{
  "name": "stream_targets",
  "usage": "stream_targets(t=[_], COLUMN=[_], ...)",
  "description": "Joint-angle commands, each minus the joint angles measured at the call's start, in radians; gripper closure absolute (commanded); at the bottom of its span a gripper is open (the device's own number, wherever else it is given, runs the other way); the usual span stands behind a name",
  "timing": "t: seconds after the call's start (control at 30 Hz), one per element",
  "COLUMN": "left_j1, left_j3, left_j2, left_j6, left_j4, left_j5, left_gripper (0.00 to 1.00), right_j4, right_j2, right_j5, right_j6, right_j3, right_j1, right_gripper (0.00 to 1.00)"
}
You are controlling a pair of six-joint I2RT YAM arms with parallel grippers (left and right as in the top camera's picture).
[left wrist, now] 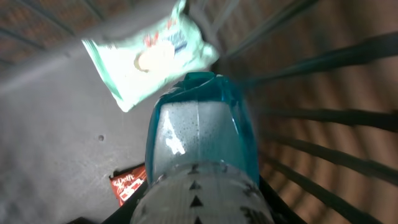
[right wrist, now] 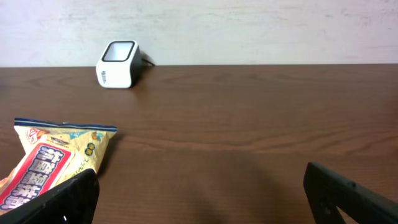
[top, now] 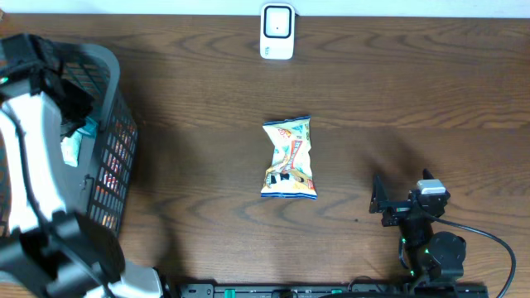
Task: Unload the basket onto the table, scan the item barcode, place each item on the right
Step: 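Grasp the blue Listerine bottle in the basket with the left gripper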
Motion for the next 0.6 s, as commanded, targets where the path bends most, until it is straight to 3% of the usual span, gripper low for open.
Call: stream_targets(t=[0.0, 0.2, 0.43, 0.57], left_j1=[0.002, 0.001, -0.05, -0.149], left_j3=[0.02, 0.02, 0.02, 0.02], left_j2=[-0.162, -0.376, -0.562, -0.583], left_j6=[0.002, -0.059, -0.074, -0.115], left_j4=[0.023, 0.067, 0.167, 0.166], left_j5=[-0.013, 0.029, 0.387, 0.484], left_gripper=[0.92, 0.92, 0.92, 0.92], right_j4=[-0.002, -0.002, -0.002, -0.002], right_j2=[-0.006, -0.006, -0.006, -0.006], right_j5=[0.004, 0.004, 0.004, 0.004], right_j6=[-0.013, -0.013, -0.013, -0.013], right_j3=[-0.002, -0.002, -0.002, -0.002], right_j1=[0.011, 0.011, 0.011, 0.011], right_gripper=[0.01, 0.01, 0.01, 0.01])
